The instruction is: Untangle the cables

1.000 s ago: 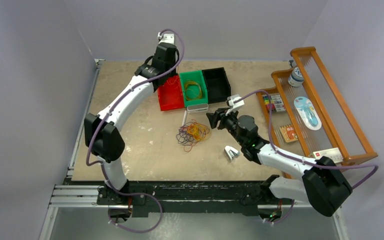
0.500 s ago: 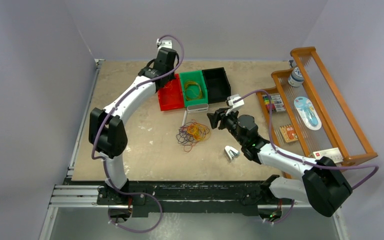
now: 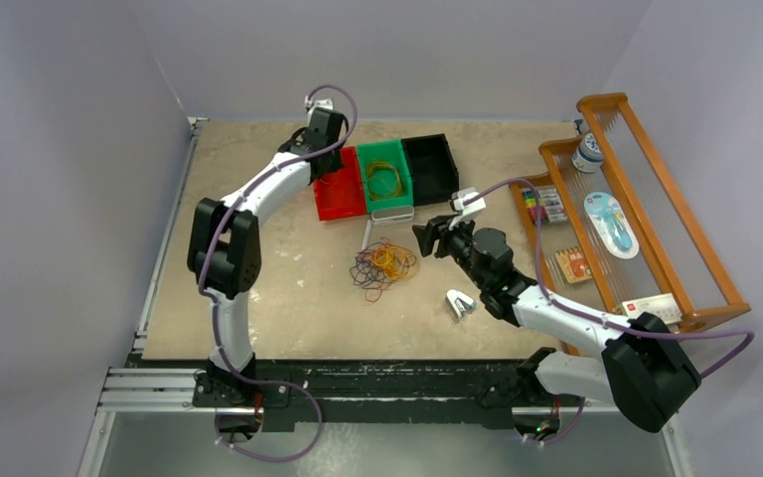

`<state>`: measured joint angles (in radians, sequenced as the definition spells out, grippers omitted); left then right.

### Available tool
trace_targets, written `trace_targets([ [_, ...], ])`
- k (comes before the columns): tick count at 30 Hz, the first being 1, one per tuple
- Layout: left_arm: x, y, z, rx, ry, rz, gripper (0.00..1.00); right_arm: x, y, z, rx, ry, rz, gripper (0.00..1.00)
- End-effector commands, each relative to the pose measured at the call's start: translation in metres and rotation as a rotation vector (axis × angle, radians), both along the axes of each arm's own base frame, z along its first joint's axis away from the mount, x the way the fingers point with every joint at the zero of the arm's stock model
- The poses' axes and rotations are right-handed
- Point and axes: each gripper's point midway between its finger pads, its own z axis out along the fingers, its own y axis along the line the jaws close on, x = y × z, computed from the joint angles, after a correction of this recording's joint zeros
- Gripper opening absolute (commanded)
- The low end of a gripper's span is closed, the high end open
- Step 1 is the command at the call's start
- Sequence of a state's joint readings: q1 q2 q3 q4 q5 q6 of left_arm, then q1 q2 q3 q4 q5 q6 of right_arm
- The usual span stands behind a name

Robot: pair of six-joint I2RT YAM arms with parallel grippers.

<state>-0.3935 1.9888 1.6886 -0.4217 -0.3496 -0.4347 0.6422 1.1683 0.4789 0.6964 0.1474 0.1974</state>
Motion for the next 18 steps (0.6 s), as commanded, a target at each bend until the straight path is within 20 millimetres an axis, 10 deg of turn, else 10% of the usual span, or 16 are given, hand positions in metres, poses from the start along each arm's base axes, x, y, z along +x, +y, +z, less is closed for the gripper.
trace_targets([
  [1,0.016,-0.005,-0.021,-0.076,0.017,0.003,0.0,0.007,0.002,0.03,0.029,-0.066,-0.004,0.65],
  [10,0.019,-0.003,-0.06,-0.026,0.107,0.021,0.02,0.003,0.009,0.025,0.004,-0.036,0.045,0.65],
  [18,0.014,-0.003,-0.032,-0.061,0.049,0.014,0.26,0.001,0.005,0.026,0.007,-0.031,0.033,0.65],
])
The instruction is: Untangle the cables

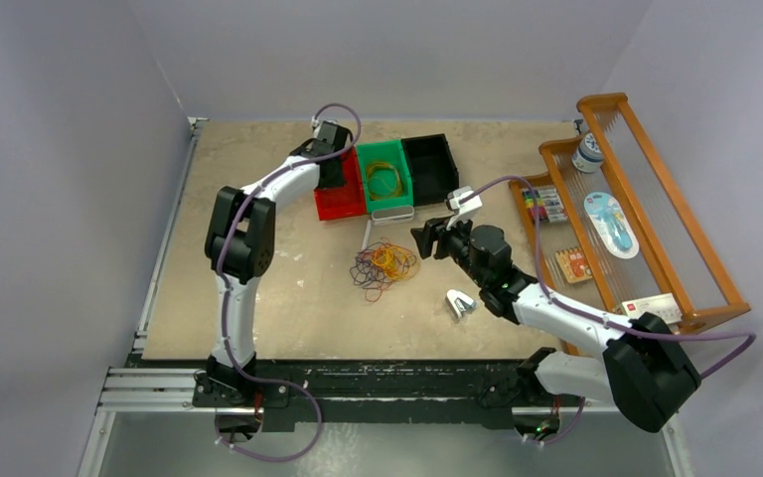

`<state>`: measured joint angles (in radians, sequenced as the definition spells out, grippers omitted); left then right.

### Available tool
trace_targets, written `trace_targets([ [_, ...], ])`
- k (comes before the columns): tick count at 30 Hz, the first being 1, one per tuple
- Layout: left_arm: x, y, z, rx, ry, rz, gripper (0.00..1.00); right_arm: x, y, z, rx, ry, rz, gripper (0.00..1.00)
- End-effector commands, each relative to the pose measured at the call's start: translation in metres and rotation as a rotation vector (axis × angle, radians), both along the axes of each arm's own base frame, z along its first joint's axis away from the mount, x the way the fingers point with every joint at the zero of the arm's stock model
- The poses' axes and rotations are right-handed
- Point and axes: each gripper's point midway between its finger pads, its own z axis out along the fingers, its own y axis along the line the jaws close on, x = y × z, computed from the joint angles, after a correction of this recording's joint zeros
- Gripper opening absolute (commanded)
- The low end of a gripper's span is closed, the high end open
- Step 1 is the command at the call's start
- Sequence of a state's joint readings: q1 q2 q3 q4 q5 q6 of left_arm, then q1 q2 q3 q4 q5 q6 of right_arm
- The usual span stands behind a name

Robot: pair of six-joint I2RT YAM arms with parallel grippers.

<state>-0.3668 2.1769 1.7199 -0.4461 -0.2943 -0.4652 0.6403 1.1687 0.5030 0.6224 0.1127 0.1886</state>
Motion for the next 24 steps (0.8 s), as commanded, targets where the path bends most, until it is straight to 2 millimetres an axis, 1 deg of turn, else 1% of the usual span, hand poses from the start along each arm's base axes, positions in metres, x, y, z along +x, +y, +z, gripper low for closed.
trace_targets([
  [1,0.011,-0.005,0.063,-0.07,-0.141,0.011,0.29,0.005,0.002,0.032,0.042,-0.067,0.0,0.65],
  [7,0.004,-0.006,0.092,-0.106,-0.189,0.005,0.39,0.008,-0.007,0.037,0.044,-0.076,-0.05,0.66],
  [8,0.003,-0.007,0.096,-0.115,-0.196,0.002,0.47,0.008,-0.008,0.039,0.048,-0.081,-0.061,0.66],
  [9,0.002,-0.008,0.101,-0.123,-0.201,-0.002,0.5,0.009,-0.011,0.04,0.048,-0.084,-0.076,0.66],
  [16,-0.015,-0.006,0.133,-0.17,-0.261,-0.014,0.56,0.009,-0.029,0.048,0.078,-0.09,-0.169,0.68],
  [20,-0.022,-0.006,0.158,-0.212,-0.323,-0.02,0.61,0.006,-0.035,0.052,0.107,-0.097,-0.199,0.71],
  [23,-0.028,-0.008,0.179,-0.243,-0.369,-0.033,0.64,0.004,-0.039,0.051,0.114,-0.097,-0.207,0.73],
  [24,-0.03,-0.007,0.183,-0.247,-0.376,-0.035,0.65,0.003,-0.039,0.051,0.117,-0.098,-0.205,0.73],
])
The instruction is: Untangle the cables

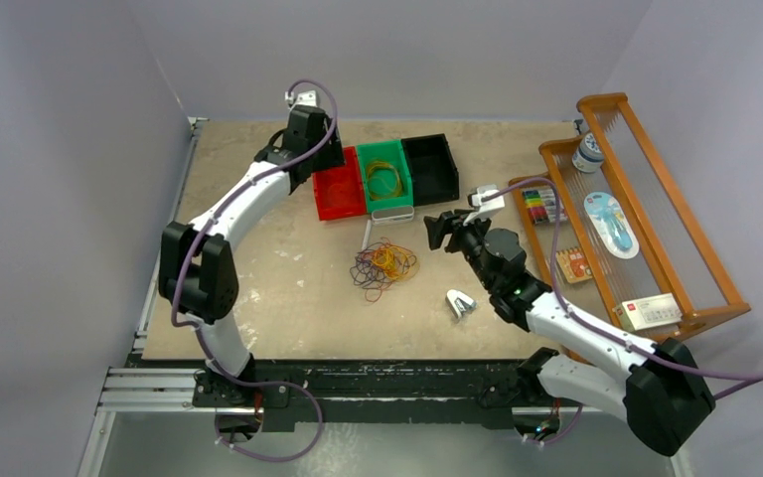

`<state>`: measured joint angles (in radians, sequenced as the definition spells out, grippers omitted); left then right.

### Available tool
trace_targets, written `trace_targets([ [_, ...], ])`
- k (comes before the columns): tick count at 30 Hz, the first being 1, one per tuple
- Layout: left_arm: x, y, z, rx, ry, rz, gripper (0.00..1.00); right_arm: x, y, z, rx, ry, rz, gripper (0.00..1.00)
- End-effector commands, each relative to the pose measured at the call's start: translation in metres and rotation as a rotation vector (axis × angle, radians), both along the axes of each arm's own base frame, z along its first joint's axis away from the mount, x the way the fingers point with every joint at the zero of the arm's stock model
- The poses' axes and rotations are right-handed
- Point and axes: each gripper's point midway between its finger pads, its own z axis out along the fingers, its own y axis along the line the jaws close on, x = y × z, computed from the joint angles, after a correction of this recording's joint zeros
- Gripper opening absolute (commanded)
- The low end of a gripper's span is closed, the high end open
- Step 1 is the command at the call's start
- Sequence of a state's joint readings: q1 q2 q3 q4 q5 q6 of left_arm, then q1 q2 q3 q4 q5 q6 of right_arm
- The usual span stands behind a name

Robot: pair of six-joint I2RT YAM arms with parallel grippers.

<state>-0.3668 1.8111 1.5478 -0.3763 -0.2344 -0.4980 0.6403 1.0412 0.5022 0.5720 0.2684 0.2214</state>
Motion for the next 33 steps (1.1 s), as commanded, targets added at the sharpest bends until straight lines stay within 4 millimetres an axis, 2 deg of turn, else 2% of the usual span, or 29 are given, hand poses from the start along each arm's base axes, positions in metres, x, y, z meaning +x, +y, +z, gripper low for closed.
trace_targets([
  [1,-0.002,-0.006,0.06,-0.093,-0.154,-0.014,0.66,0.0,-0.009,0.018,0.058,-0.044,-0.046,0.75],
  [8,-0.012,-0.007,0.088,-0.141,-0.213,-0.035,0.68,-0.002,-0.015,0.022,0.048,-0.064,-0.061,0.87],
  [16,-0.027,0.001,0.111,-0.13,-0.271,-0.039,0.71,-0.001,-0.026,0.022,0.024,-0.081,-0.109,0.92],
  [33,-0.033,0.005,0.104,-0.109,-0.256,-0.045,0.72,0.0,-0.013,0.008,-0.028,-0.043,-0.044,0.92],
])
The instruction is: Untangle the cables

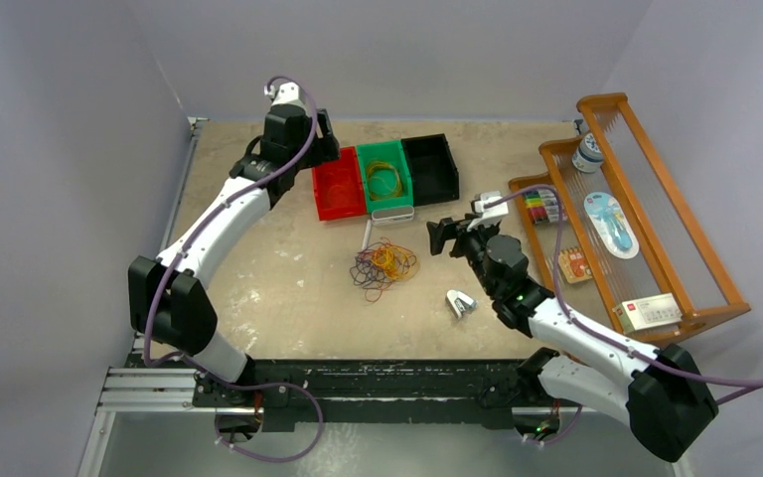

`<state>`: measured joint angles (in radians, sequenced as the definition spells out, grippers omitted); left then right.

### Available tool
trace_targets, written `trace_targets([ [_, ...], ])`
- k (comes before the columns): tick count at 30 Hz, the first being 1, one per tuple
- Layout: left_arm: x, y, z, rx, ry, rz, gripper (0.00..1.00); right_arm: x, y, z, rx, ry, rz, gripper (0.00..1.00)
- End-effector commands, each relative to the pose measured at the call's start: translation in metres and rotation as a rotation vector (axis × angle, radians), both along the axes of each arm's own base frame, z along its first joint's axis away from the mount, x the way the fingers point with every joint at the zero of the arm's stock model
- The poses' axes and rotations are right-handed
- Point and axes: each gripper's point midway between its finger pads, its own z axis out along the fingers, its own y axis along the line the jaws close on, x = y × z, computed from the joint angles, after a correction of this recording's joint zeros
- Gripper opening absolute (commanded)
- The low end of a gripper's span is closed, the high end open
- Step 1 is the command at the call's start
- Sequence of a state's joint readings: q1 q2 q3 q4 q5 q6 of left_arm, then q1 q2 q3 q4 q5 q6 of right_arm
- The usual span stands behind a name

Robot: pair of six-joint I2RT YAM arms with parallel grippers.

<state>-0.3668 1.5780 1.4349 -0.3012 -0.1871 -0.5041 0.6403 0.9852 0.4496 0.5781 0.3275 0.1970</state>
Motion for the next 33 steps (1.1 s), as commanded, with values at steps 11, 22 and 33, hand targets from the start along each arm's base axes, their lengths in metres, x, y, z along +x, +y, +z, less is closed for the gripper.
trace_targets([
  [11,-0.011,0.005,0.033,-0.009,-0.103,-0.014,0.74,0.003,0.0,0.018,-0.015,-0.029,0.003,0.93],
  [22,-0.032,-0.002,0.032,-0.009,-0.07,-0.077,0.77,-0.001,-0.001,0.022,0.0,-0.032,0.007,0.94],
  [33,-0.111,-0.068,-0.031,0.067,0.115,-0.294,0.73,-0.012,0.015,0.012,0.032,0.01,0.109,0.89],
])
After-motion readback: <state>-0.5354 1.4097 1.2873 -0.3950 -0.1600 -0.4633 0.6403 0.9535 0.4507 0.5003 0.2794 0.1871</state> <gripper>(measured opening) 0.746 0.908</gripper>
